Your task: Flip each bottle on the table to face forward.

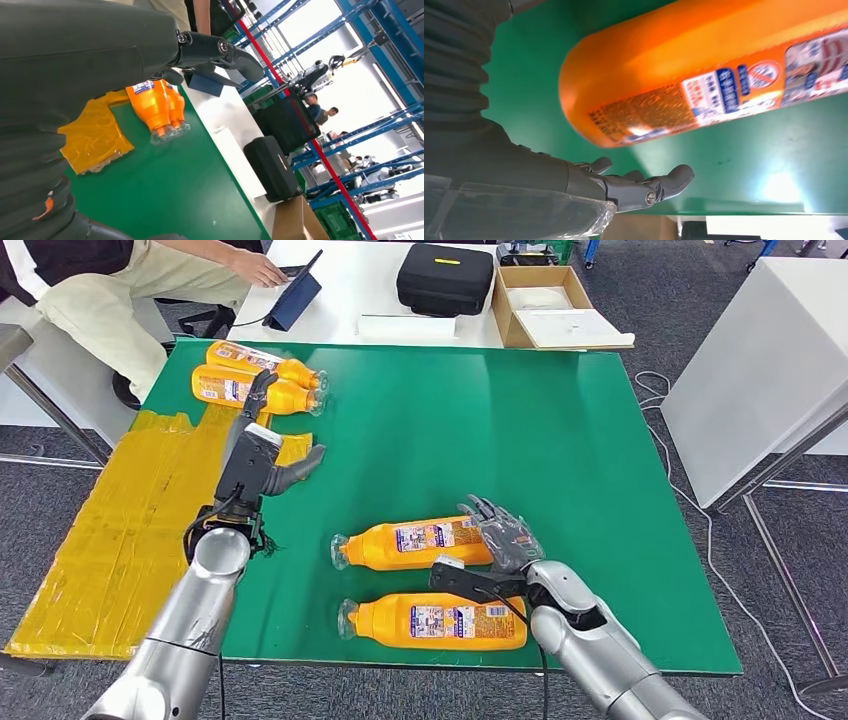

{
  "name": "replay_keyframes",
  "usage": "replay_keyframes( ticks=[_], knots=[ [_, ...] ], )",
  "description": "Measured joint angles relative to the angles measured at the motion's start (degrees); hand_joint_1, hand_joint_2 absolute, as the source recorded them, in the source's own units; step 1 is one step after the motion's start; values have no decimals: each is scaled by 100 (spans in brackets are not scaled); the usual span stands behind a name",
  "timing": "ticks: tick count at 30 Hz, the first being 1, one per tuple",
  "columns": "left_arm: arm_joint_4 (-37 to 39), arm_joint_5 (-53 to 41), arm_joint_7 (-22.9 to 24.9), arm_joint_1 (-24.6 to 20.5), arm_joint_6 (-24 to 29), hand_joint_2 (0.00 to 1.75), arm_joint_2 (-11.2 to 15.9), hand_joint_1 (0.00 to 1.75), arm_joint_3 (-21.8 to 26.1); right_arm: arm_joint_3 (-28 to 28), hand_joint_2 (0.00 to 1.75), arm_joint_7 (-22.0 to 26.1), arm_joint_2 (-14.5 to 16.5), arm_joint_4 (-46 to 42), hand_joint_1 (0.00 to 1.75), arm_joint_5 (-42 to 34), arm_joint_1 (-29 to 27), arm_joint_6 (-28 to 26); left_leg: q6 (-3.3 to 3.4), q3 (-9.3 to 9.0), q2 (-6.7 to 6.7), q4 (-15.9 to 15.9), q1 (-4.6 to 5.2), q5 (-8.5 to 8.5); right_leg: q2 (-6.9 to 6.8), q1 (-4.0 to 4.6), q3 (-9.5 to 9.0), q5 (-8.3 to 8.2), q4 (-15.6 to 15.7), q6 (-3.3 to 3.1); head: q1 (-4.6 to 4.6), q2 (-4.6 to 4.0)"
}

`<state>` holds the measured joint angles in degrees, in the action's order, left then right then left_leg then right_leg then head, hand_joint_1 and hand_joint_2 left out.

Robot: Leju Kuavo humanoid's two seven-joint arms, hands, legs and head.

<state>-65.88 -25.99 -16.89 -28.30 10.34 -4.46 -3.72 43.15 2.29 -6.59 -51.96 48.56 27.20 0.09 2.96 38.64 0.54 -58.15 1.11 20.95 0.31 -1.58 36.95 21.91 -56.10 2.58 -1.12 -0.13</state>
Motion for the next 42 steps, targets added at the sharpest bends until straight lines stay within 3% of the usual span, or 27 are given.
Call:
replay_keyframes(
  ticks=[9,29,30,33,34,42],
  knots=[
    [179,24,-44,-87,-12,175,-109,0,-95,6,175,3,448,624,0,127,123,-124,-1,0,-1,0,0,0,0,0,2,0,0,0,1,0],
    [527,88,-137,-193,28,175,-137,0,-142,15,175,-8,650,1135,2,181,325,-154,-1,-5,-3,0,0,-1,1,-1,-2,0,0,0,1,0],
    [534,96,-141,-196,29,175,-138,0,-142,16,175,-13,656,1147,17,182,332,-155,0,-5,-3,0,0,-1,1,-1,-2,0,0,0,1,0],
    [569,129,-164,-203,35,175,-144,0,-142,17,175,-50,684,1203,120,207,359,-155,0,-5,-3,0,0,-1,1,-1,-2,0,0,0,0,0],
    [582,139,-174,-206,39,175,-145,0,-142,17,175,-69,700,1235,143,229,375,-155,0,-5,-3,0,0,-1,2,-1,-2,0,0,0,0,0],
    [625,209,-224,-208,82,175,-146,0,-135,17,175,-124,819,1570,172,407,548,-152,-1,-12,-6,0,0,0,3,0,-8,0,0,0,0,0]
  ],
)
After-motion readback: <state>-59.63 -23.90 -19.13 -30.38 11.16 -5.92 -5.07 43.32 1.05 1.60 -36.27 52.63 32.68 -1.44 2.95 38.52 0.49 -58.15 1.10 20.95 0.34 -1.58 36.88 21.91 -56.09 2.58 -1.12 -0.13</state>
